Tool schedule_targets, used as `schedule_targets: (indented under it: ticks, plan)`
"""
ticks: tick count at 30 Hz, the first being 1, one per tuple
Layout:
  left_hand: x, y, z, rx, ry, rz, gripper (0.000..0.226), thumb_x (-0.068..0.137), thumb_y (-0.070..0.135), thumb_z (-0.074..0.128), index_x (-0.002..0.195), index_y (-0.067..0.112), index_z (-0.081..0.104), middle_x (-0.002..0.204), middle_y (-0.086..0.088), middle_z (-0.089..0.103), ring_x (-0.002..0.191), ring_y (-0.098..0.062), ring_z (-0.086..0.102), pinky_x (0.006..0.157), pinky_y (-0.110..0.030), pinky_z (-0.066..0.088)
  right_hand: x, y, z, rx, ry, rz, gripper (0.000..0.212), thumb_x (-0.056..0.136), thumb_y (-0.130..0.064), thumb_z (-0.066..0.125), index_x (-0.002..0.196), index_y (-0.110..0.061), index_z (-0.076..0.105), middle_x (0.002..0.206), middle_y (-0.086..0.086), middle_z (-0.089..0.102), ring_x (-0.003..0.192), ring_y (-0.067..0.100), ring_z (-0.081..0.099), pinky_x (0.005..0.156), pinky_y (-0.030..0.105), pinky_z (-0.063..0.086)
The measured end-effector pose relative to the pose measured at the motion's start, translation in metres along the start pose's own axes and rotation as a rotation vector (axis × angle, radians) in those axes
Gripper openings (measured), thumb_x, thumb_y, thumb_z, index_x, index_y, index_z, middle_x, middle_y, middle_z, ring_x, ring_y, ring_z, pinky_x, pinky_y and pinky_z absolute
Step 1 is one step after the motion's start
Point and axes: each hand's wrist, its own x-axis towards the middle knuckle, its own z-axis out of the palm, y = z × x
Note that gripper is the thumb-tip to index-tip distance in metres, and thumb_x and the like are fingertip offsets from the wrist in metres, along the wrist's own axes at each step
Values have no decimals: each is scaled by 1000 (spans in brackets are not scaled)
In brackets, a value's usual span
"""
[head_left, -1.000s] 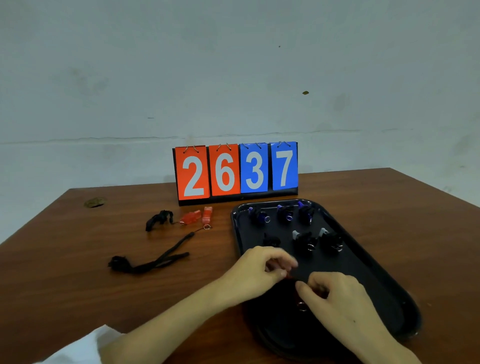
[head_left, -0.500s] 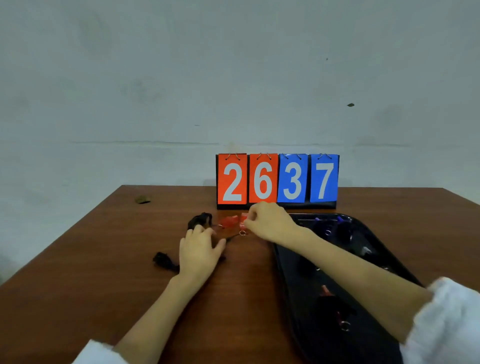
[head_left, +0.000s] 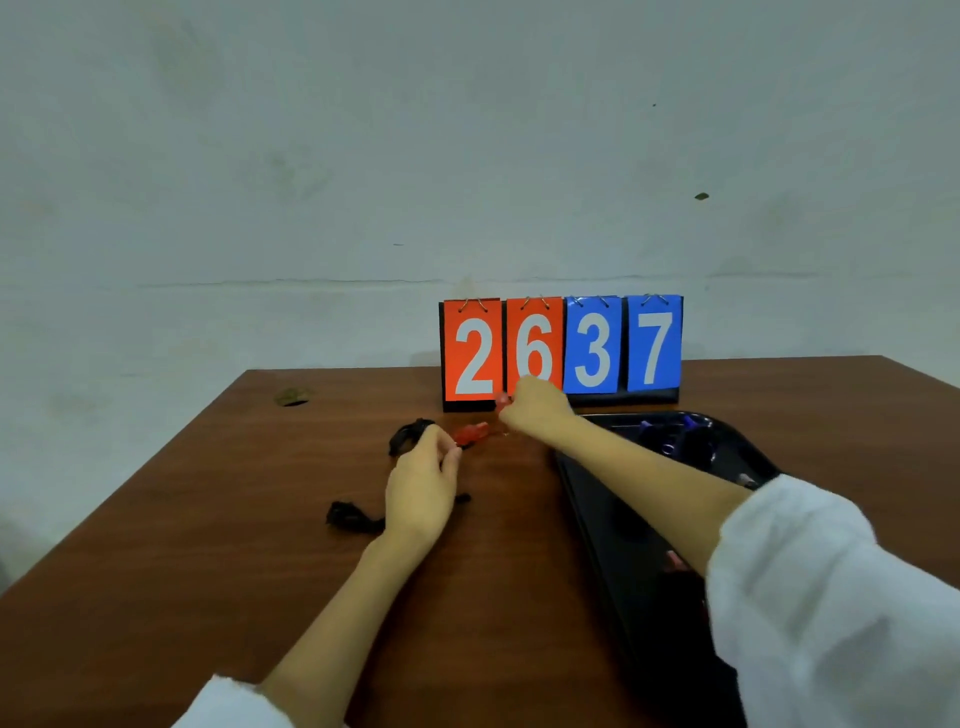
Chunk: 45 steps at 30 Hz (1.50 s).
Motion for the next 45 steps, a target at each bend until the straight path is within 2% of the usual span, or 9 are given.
schedule_targets:
  ticks: [4, 7, 12, 19, 23, 27, 35, 40, 45]
  plan:
    - [3, 2, -9, -133, -5, -90, 7, 89, 20, 61, 92, 19, 55, 77, 5, 55, 69, -8, 53, 60, -25, 44, -21, 0, -63, 1122, -111, 274, 11, 93, -8, 49, 104, -4, 51, 100, 12, 59, 92, 29, 65, 81, 40, 53]
    - [5, 9, -14, -405, -44, -232, 5, 89, 16, 60, 90, 11, 60, 71, -2, 57, 50, -11, 47, 44, -25, 41, -38, 9, -105, 1799, -244, 287, 12, 96, -7, 41, 95, -7, 53, 87, 7, 54, 72, 23, 62, 67, 38, 54]
    - [9, 12, -33, -590, -53, -342, 5, 87, 12, 63, 88, 8, 66, 49, 0, 52, 44, -13, 46, 40, -22, 39, -45, 26, -128, 1159, -48, 144, 20, 96, -8, 36, 98, -13, 55, 72, 1, 43, 35, 8, 29, 34, 17, 24]
    - [6, 8, -26, -433, -137, -280, 10, 81, 2, 68, 80, 12, 66, 67, 0, 55, 56, -13, 46, 50, -21, 36, -51, 56, -143, 238, 233, 74, 30, 95, -23, 41, 69, -9, 42, 63, 3, 41, 51, 16, 35, 49, 26, 30]
    - [9, 9, -29, -526, -157, -343, 30, 64, -21, 48, 70, 8, 52, 87, -6, 52, 83, -22, 46, 66, -29, 38, -52, 86, -145, -12, 354, 136, 30, 95, -30, 38, 94, -7, 56, 82, 11, 60, 76, 27, 54, 66, 33, 39]
    - [12, -3, -38, -1226, -14, -528, 34, 68, -20, 29, 84, 6, 43, 88, -7, 38, 82, -20, 40, 67, -29, 38, -55, 100, -139, -19, 319, 191, 34, 95, -36, 40, 103, -8, 59, 99, 12, 64, 89, 29, 58, 79, 39, 45]
    - [-9, 33, -16, -350, -138, -181, 25, 84, -10, 49, 82, 12, 60, 105, 2, 56, 100, -10, 49, 85, -25, 39, -79, 63, -124, 756, -11, 95, 27, 95, -23, 49, 121, -13, 51, 90, 3, 57, 64, 12, 52, 58, 25, 46]
    - [-7, 92, -8, -937, -330, -88, 19, 93, 24, 50, 99, 11, 62, 97, -6, 69, 101, -23, 63, 88, -28, 49, -95, 47, -107, 960, -120, -25, 22, 90, -24, 58, 110, -15, 62, 102, 3, 69, 96, 16, 64, 84, 31, 51]
    - [-9, 131, 10, -1230, -662, -183, 42, 97, 37, 40, 129, 10, 45, 107, -23, 67, 104, -30, 65, 97, -40, 48, -104, 51, -103, 859, 153, -7, 20, 84, -32, 65, 95, -15, 66, 83, -4, 69, 72, 6, 64, 65, 18, 48]
